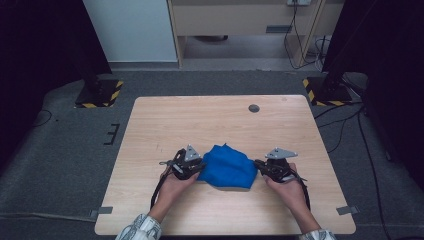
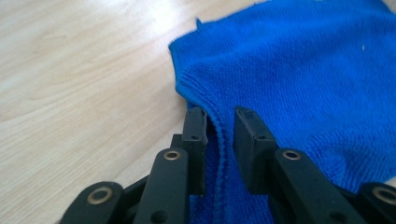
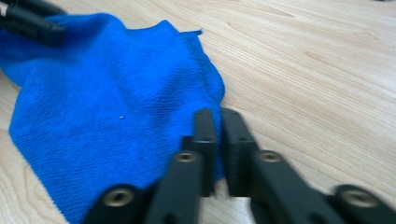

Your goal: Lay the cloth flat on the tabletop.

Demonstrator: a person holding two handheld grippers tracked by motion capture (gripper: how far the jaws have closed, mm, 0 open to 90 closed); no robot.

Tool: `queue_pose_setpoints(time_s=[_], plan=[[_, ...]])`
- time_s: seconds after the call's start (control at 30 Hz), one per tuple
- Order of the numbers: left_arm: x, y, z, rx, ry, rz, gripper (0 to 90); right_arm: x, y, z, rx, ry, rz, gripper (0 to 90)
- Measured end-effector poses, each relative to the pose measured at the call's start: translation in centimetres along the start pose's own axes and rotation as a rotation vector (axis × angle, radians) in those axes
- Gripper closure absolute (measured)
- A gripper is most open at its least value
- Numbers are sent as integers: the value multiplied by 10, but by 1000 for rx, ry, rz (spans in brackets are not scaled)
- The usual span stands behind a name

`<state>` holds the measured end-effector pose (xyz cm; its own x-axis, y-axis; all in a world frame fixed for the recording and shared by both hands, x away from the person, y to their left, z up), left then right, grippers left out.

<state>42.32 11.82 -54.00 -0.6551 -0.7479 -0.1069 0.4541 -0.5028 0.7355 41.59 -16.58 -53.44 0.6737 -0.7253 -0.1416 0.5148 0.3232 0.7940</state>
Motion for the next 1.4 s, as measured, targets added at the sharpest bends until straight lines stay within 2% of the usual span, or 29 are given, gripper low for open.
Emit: queue_pose_setpoints(time_s=[0.1, 0.2, 0.27, 0.3, 0.33, 0.4, 0.5, 0.57, 0.73, 0.8, 0.87, 0.93, 1.03, 1.1, 1.2, 1.3, 1.33, 1.4], plan=[[-1, -3, -2, -24, 4, 3, 739, 4, -1, -5, 3, -19, -40, 606], [-2, -5, -4, -39, 5, 9, 737, 3, -1, -13, 9, -10, -52, 480], [-4, -7, -5, -48, 6, 16, 737, 3, -1, -16, 6, -3, -50, 483], [-5, -7, -5, -48, 3, 20, 737, 0, -3, -22, -16, 6, -53, 611], [-5, -7, -5, -46, 1, 25, 739, -1, -4, -24, -31, 14, -33, 717], [-5, -6, -3, -36, -5, 33, 749, -4, -4, -24, -36, 19, -24, 836], [-2, -2, 1, -14, -13, 35, 764, -6, 1, -18, -23, 22, -9, 856], [0, 3, 6, 15, -24, 39, 774, -6, 8, -7, 0, 3, -14, 853], [7, 22, 28, 150, -49, 55, 817, -6, 35, 31, 73, -51, 28, 851], [9, 26, 34, 166, -49, 60, 838, -8, 46, 46, 113, -56, 34, 851], [10, 24, 40, 142, -42, 52, 849, -13, 55, 54, 144, -57, 42, 849], [8, 15, 40, 86, -23, 31, 851, -19, 54, 47, 137, -43, 51, 844], [1, -5, 35, -17, 8, 7, 850, -25, 40, 17, 66, -25, 68, 835], [-4, -15, 31, -70, 15, 5, 847, -27, 27, -6, 15, -17, 65, 835], [-12, -26, 28, -126, 15, 14, 835, -28, 14, -32, -51, -18, 83, 821], [-14, -30, 25, -134, 11, 21, 771, -30, 12, -46, -73, -19, 79, 745], [-15, -28, 25, -107, 22, 34, 721, -30, 12, -47, -69, -23, 76, 706], [-17, -22, 28, -57, 34, 57, 555, -32, 16, -42, -52, -21, 71, 586]])
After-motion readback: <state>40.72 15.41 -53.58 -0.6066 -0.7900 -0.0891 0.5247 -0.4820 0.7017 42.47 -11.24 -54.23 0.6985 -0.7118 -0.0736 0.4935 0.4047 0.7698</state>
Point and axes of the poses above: each handheld gripper's, and its own axes: z roughly backward along the jaws, y roughly out of its top, x roughly to its right, the point moved 4 cm from there along -z, roughly forward along the jaws, and after that the axes turned 6 degrees about y, right-handed, at the moved point
